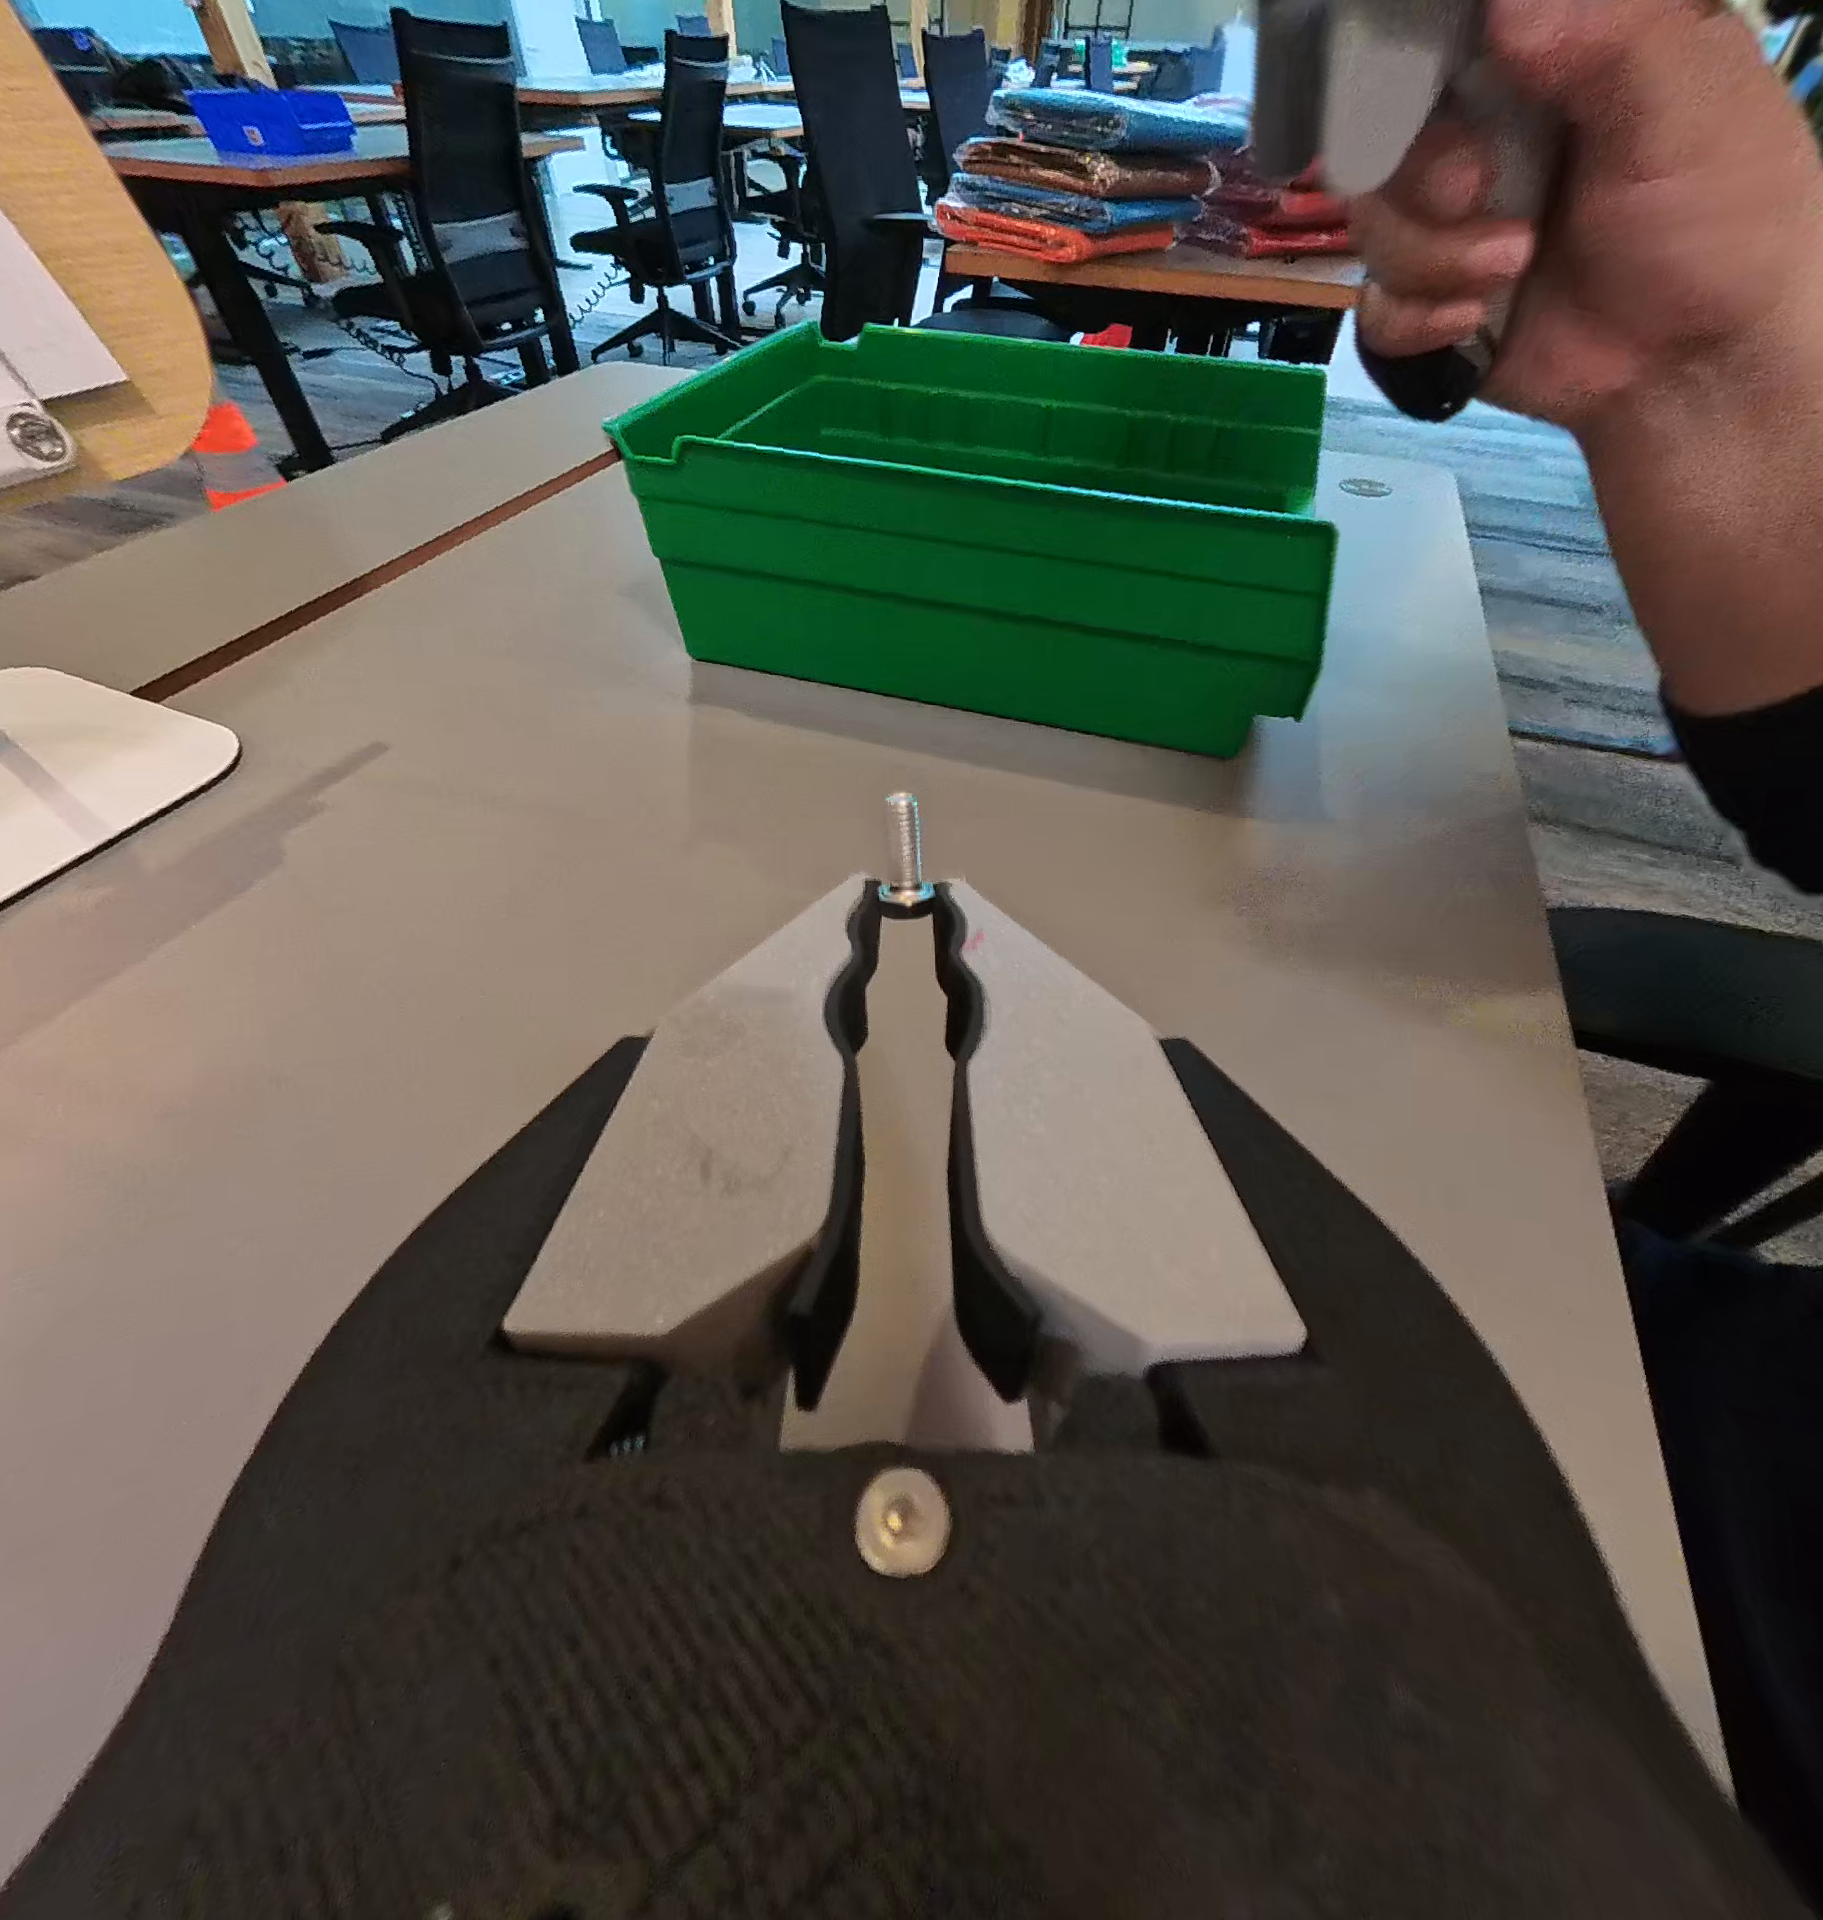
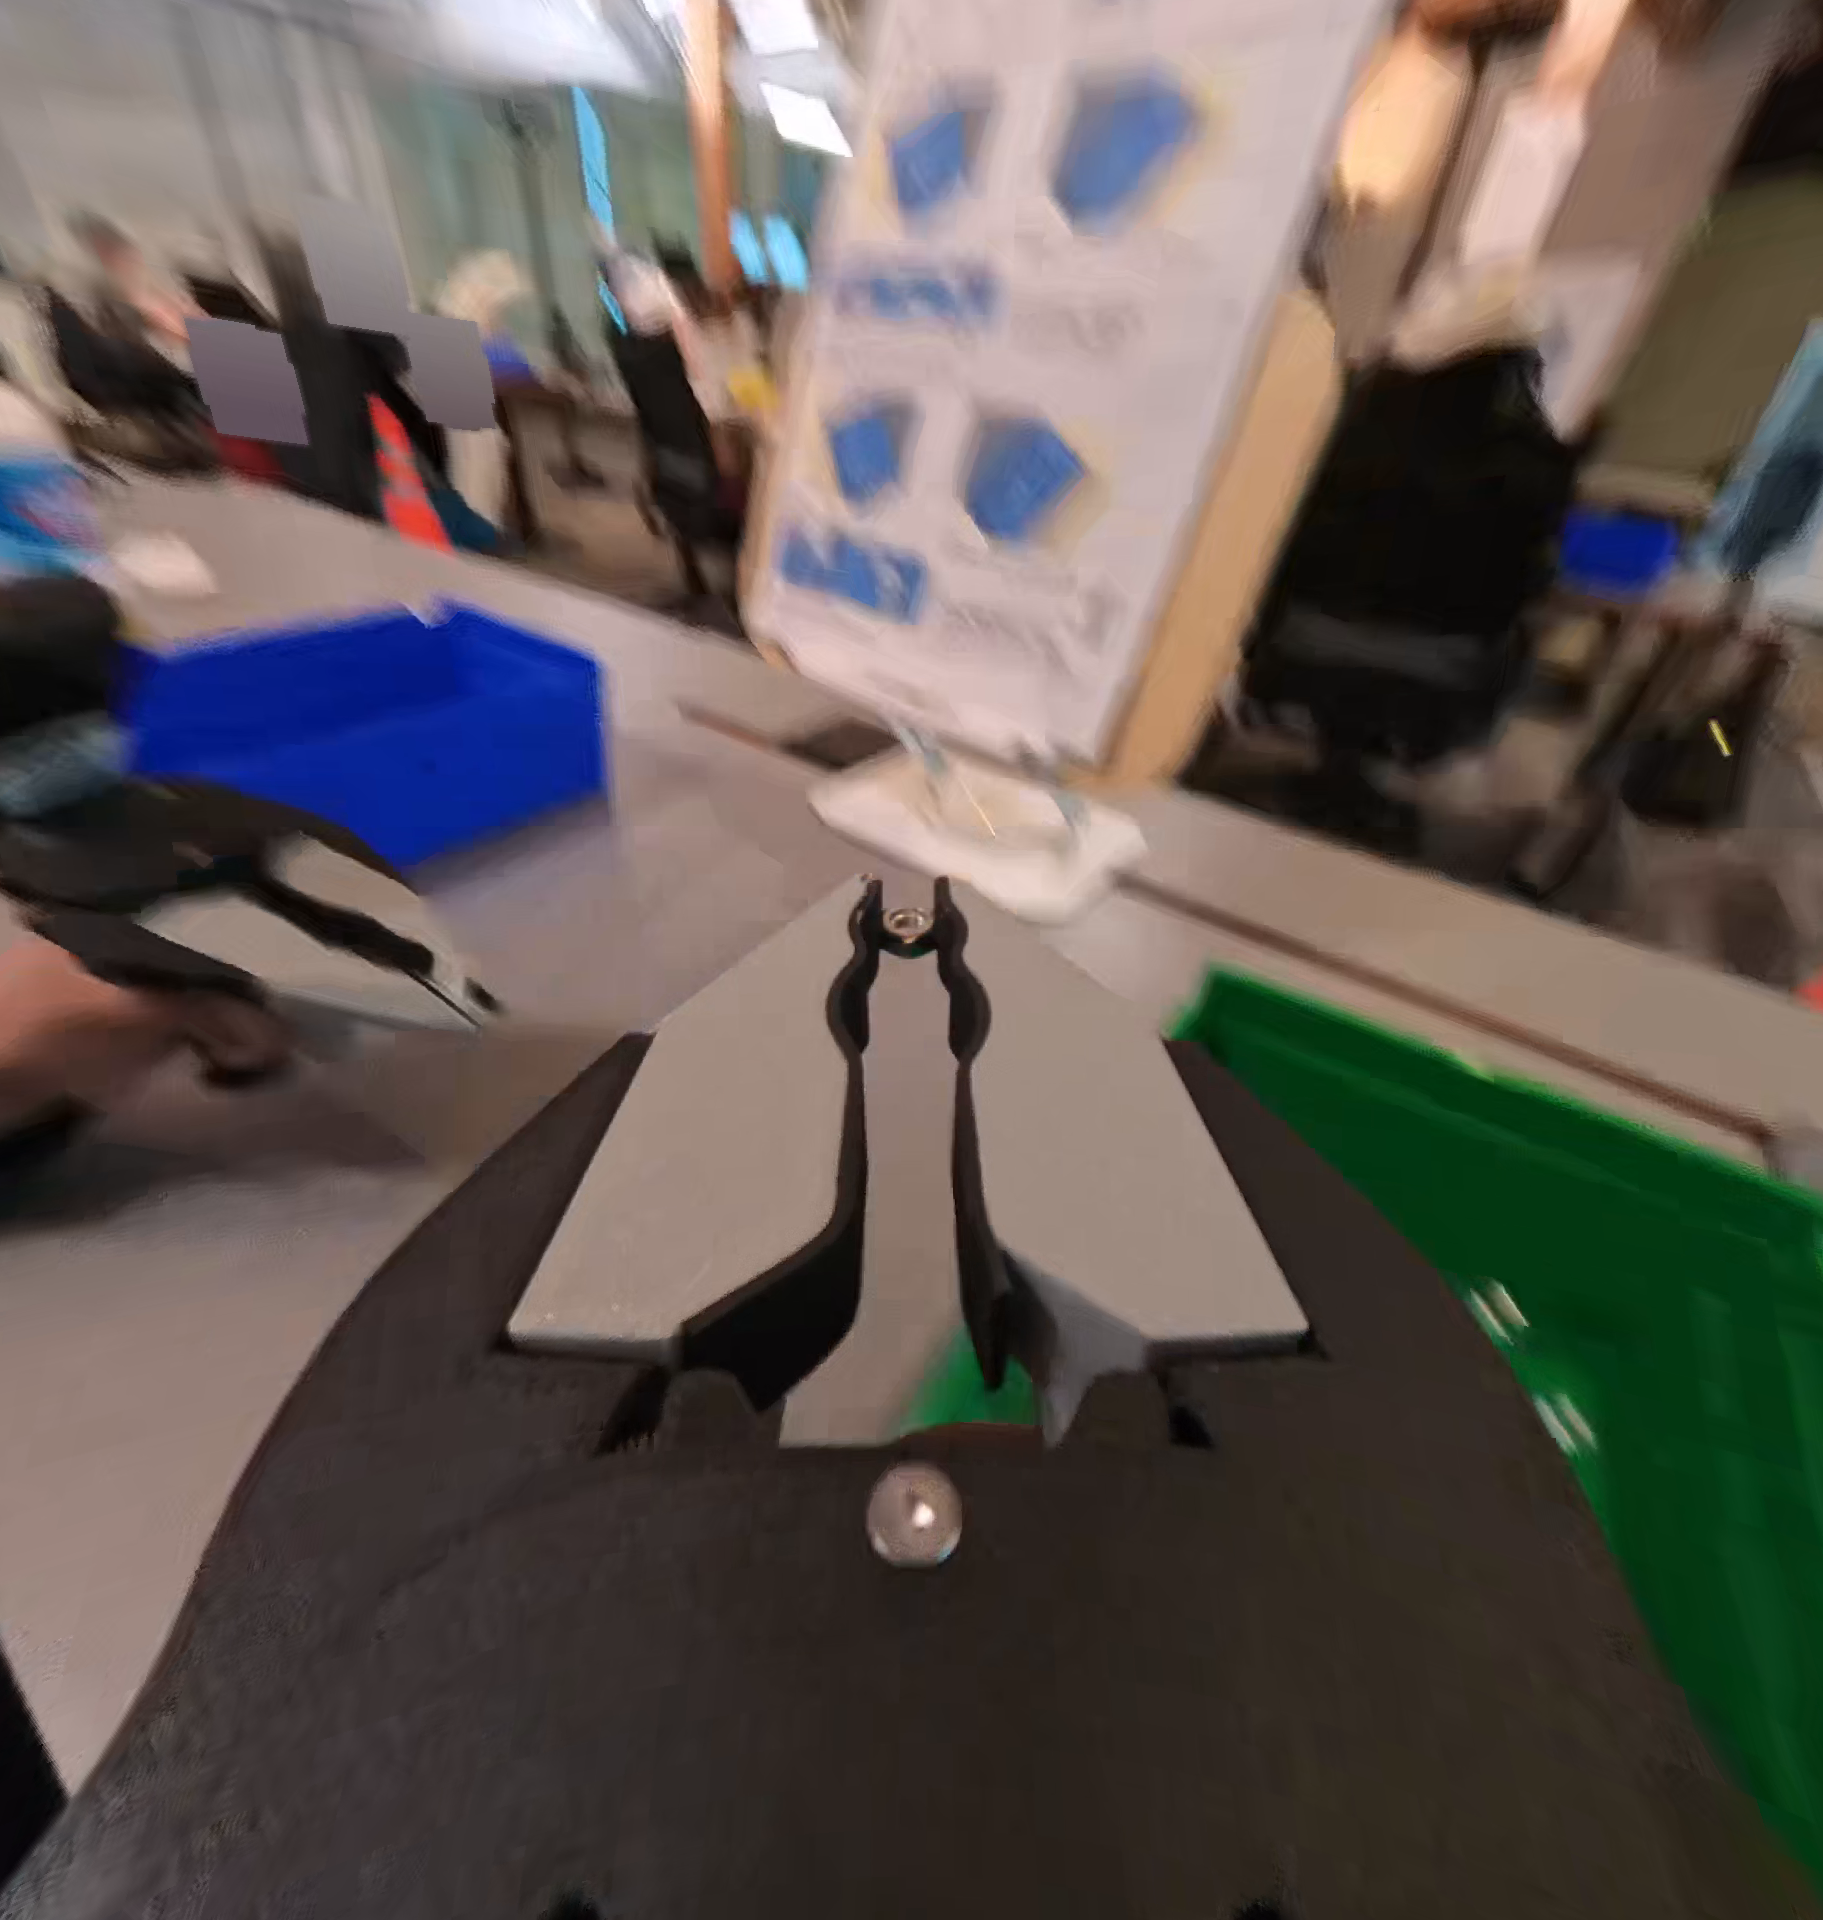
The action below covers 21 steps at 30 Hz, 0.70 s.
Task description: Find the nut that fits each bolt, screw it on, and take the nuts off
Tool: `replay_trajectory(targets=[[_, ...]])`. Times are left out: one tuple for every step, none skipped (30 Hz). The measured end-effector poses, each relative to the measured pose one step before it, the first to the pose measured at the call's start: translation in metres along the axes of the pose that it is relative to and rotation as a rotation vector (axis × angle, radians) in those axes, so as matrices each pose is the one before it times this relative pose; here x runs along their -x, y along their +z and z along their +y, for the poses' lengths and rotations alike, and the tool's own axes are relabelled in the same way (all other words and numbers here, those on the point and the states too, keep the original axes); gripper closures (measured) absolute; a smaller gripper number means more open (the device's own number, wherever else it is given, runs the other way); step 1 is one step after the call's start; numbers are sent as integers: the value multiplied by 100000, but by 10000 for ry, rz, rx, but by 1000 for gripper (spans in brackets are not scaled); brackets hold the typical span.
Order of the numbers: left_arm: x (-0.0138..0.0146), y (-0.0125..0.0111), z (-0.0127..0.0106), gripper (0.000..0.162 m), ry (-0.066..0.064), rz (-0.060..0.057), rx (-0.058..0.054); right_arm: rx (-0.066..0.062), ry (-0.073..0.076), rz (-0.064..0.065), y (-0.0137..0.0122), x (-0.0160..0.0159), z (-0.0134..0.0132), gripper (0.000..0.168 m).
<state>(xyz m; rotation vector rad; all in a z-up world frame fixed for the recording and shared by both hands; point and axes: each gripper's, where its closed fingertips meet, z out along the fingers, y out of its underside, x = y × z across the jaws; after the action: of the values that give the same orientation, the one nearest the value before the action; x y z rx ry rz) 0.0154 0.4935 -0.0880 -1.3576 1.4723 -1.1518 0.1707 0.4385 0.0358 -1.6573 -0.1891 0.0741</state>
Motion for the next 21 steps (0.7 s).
replay_trajectory(targets=[[-116,94,101,155,66,11,67,1167,176,540,-256,-2472,2719,161],[-91,83,80,155,53,6,41,1141,334,463,359,-2525,3024,161],[-88,94,82,155,32,23,38,1031,399,367,929,-2430,2811,161],[-80,116,112,155,16,33,51,848,439,441,1301,-2475,2144,161],[-54,113,145,155,14,20,53,632,368,499,1450,-2251,1260,161],[-38,120,133,155,17,10,53,441,131,292,1483,-1497,412,161],[-54,86,102,155,26,30,38,284,35,150,1413,-1026,-236,161],[-100,71,74,155,44,56,19,220,47,129,1407,-919,-475,161],[-59,55,87,155,44,33,17,371,83,37,1390,-698,-182,157],[38,27,76,155,45,-25,10,471,178,-33,1179,-466,85,150],[119,-4,114,155,16,-71,24,293,198,37,712,-385,-4,148],[79,-3,134,155,-20,-16,50,53,84,33,183,-119,-193,148],[73,-10,65,155,-37,0,16,-170,-107,7,-263,170,-328,151],[40,-20,-37,155,-37,7,-29,-179,-212,48,-503,266,-187,155],[1,9,-77,155,-41,29,-27,-155,-237,139,-610,181,-56,155],[-59,41,-39,155,-51,42,-4,-147,-238,190,-570,69,28,154],[-126,80,6,155,-24,59,26,-44,-187,201,-466,-61,184,150],[-170,90,26,155,49,49,36,103,-64,130,-430,-35,366,144],[-128,86,46,155,94,5,44,-72,18,-31,-640,269,83,143],[-91,89,99,155,102,-16,65,-381,84,-245,-1037,834,-395,145],[-45,56,112,155,111,-40,70,-584,88,-507,-1426,1589,-799,147]])
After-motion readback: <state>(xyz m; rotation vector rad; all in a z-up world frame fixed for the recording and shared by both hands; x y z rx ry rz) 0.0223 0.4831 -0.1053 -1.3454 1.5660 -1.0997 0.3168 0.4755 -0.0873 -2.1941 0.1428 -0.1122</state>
